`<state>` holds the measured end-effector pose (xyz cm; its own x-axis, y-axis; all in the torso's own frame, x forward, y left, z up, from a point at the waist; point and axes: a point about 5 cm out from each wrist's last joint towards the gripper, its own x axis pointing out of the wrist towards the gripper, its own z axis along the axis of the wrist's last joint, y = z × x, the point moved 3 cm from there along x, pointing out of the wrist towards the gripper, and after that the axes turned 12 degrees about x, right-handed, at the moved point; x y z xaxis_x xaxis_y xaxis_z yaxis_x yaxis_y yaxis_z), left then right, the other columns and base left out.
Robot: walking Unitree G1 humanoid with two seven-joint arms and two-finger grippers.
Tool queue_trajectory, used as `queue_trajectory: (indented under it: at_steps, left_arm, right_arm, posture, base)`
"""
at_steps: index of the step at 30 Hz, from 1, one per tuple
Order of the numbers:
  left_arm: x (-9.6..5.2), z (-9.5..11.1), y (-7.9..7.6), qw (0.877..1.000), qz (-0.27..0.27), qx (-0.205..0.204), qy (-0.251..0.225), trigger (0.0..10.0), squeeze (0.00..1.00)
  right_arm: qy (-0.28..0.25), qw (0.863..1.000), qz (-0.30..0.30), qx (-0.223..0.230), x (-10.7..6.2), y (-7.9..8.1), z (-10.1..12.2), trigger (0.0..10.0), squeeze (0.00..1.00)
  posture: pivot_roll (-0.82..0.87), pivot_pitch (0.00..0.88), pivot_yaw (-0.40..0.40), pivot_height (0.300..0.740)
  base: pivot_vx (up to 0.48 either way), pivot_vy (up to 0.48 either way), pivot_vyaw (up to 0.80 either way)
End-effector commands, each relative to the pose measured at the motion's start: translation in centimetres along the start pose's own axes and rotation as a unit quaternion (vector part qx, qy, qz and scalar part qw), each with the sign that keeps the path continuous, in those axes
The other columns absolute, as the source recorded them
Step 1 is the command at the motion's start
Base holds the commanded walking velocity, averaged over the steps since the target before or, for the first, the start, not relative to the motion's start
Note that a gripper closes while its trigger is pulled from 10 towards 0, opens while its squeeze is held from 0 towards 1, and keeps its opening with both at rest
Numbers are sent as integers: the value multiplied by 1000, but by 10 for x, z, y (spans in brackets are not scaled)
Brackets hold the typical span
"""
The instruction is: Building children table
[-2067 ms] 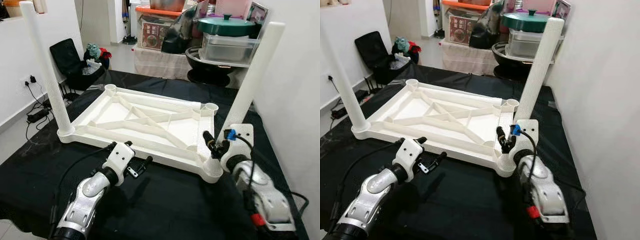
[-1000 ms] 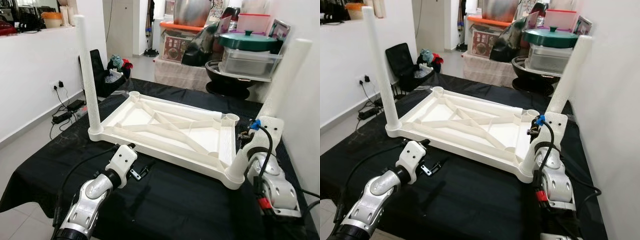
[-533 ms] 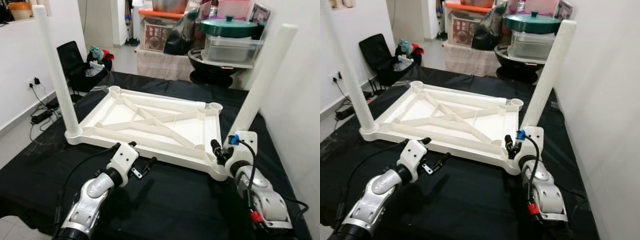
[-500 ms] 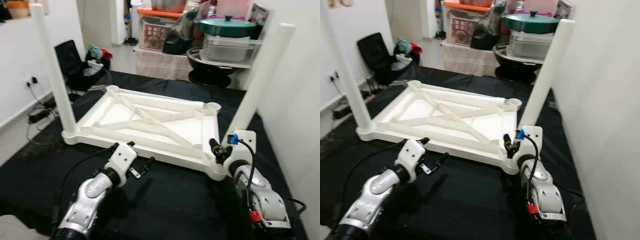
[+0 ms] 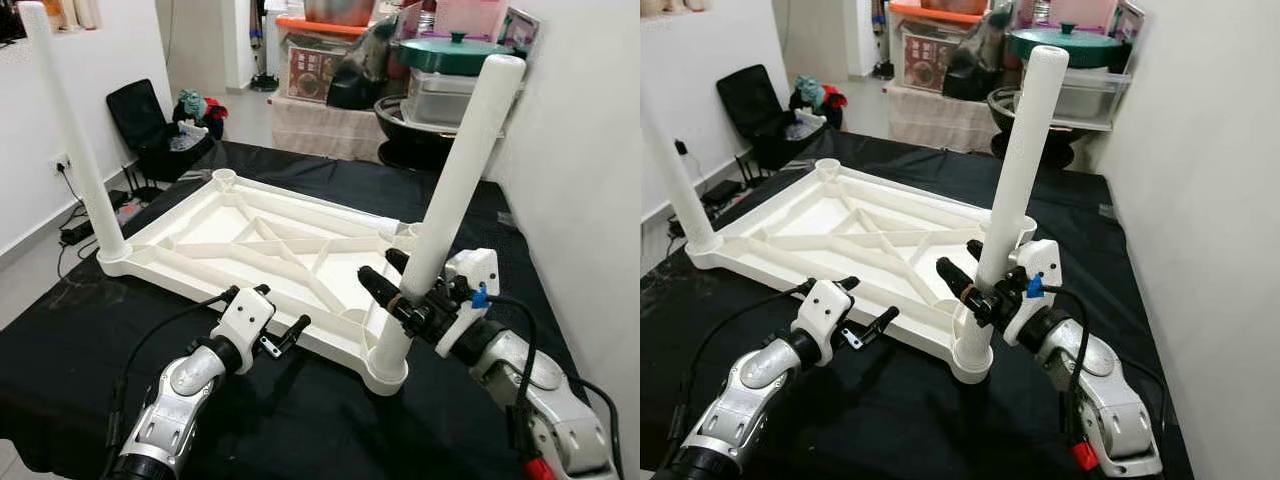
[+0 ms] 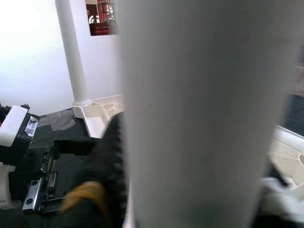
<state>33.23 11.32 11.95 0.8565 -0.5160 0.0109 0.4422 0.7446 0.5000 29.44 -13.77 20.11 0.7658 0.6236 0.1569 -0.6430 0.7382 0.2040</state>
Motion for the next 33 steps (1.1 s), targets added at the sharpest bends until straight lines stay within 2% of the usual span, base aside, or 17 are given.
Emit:
queue_trajectory:
  at_steps: [1, 5, 6, 10, 13, 14, 15, 16, 18, 20, 21, 22, 23, 24, 27, 29, 33]
  left_arm:
    - [-2, -3, -2, 1000, -2, -1, 5, 10000, 0]
    - [-3, -3, -4, 1000, -4, 0, 5, 10000, 0]
    - [-2, -1, -5, 1000, -5, -2, 1, 10000, 0]
    - [-1, 1, -5, 1000, -5, -3, -2, 10000, 0]
    - [-2, 1, -5, 1000, -5, -3, -2, 10000, 0]
    - [-4, -1, -4, 1000, -4, -2, 0, 10000, 0]
    - [-4, -1, -4, 1000, -4, -2, 0, 10000, 0]
    - [-5, -1, -3, 1000, -3, -1, 1, 10000, 0]
    - [-6, -1, -2, 1000, -2, -2, 3, 10000, 0]
    - [-6, -1, -2, 1000, -2, -2, 3, 10000, 0]
    - [-6, -1, -3, 1000, -2, -3, 3, 10000, 0]
    - [-6, -1, -3, 1000, -2, -3, 3, 10000, 0]
    - [-5, -1, -4, 1000, -2, -4, 2, 10000, 0]
    - [-4, 0, -5, 1000, -3, -4, 0, 10000, 0]
    - [-2, 2, -6, 1000, -4, -5, -3, 10000, 0]
    - [-2, 2, -6, 1000, -4, -5, -3, 10000, 0]
    - [-3, 0, -5, 1000, -3, -6, 0, 10000, 0]
  right_arm:
    - [-2, 1000, 29, 3, 3, 10, -2, 0, 0]
    - [-18, 1000, 10, 16, 4, 4, -1, 0, 0]
    - [-2, 999, -47, -3, 3, -13, -6, 0, 0]
    - [15, 992, -123, -15, 0, -36, -12, 0, 0]
    - [16, 990, -141, -18, 0, -41, -12, 0, 0]
    - [31, 977, -209, -27, -3, -58, -14, 0, 0]
    - [31, 977, -209, -27, -3, -58, -14, 0, 0]
    - [56, 952, -299, -34, -10, -80, -19, 0, 0]
    - [77, 851, -519, -30, -49, -126, -24, 0, 0]
    - [77, 851, -519, -30, -49, -126, -24, 0, 0]
    - [79, 807, -584, -25, -67, -135, -27, 0, 0]
    - [79, 807, -584, -25, -67, -135, -27, 0, 0]
    - [71, 785, -615, -14, -77, -136, -30, 5020, 0]
    - [59, 784, -618, 7, -78, -134, -33, 10000, 0]
    - [42, 798, -601, 15, -71, -128, -33, 10000, 0]
    - [42, 798, -601, 15, -71, -128, -33, 10000, 0]
    - [26, 830, -557, 9, -54, -121, -28, 10000, 0]
  posture:
    - [50, 0, -93, 740]
    - [40, 0, -88, 740]
    - [38, 0, -89, 740]
    - [41, 0, -87, 740]
    - [44, 0, -89, 740]
    - [47, 0, -91, 740]
    - [47, 0, -91, 740]
    - [48, 0, -91, 740]
    - [45, 0, -96, 740]
    - [45, 0, -96, 740]
    - [38, 0, -94, 740]
    - [38, 0, -94, 740]
    - [34, 0, -91, 740]
    - [32, 0, -93, 740]
    - [32, 0, -93, 740]
    - [32, 0, -93, 740]
    - [42, 0, -98, 740]
  base:
    - [0, 0, 0]
    - [0, 0, 0]
    - [0, 0, 0]
    - [0, 0, 0]
    - [0, 0, 0]
    - [0, 0, 0]
    - [0, 0, 0]
    - [0, 0, 0]
    - [0, 0, 0]
    - [0, 0, 0]
    - [0, 0, 0]
    - [0, 0, 0]
    - [0, 0, 0]
    - [0, 0, 0]
    - [0, 0, 0]
    - [0, 0, 0]
    - [0, 0, 0]
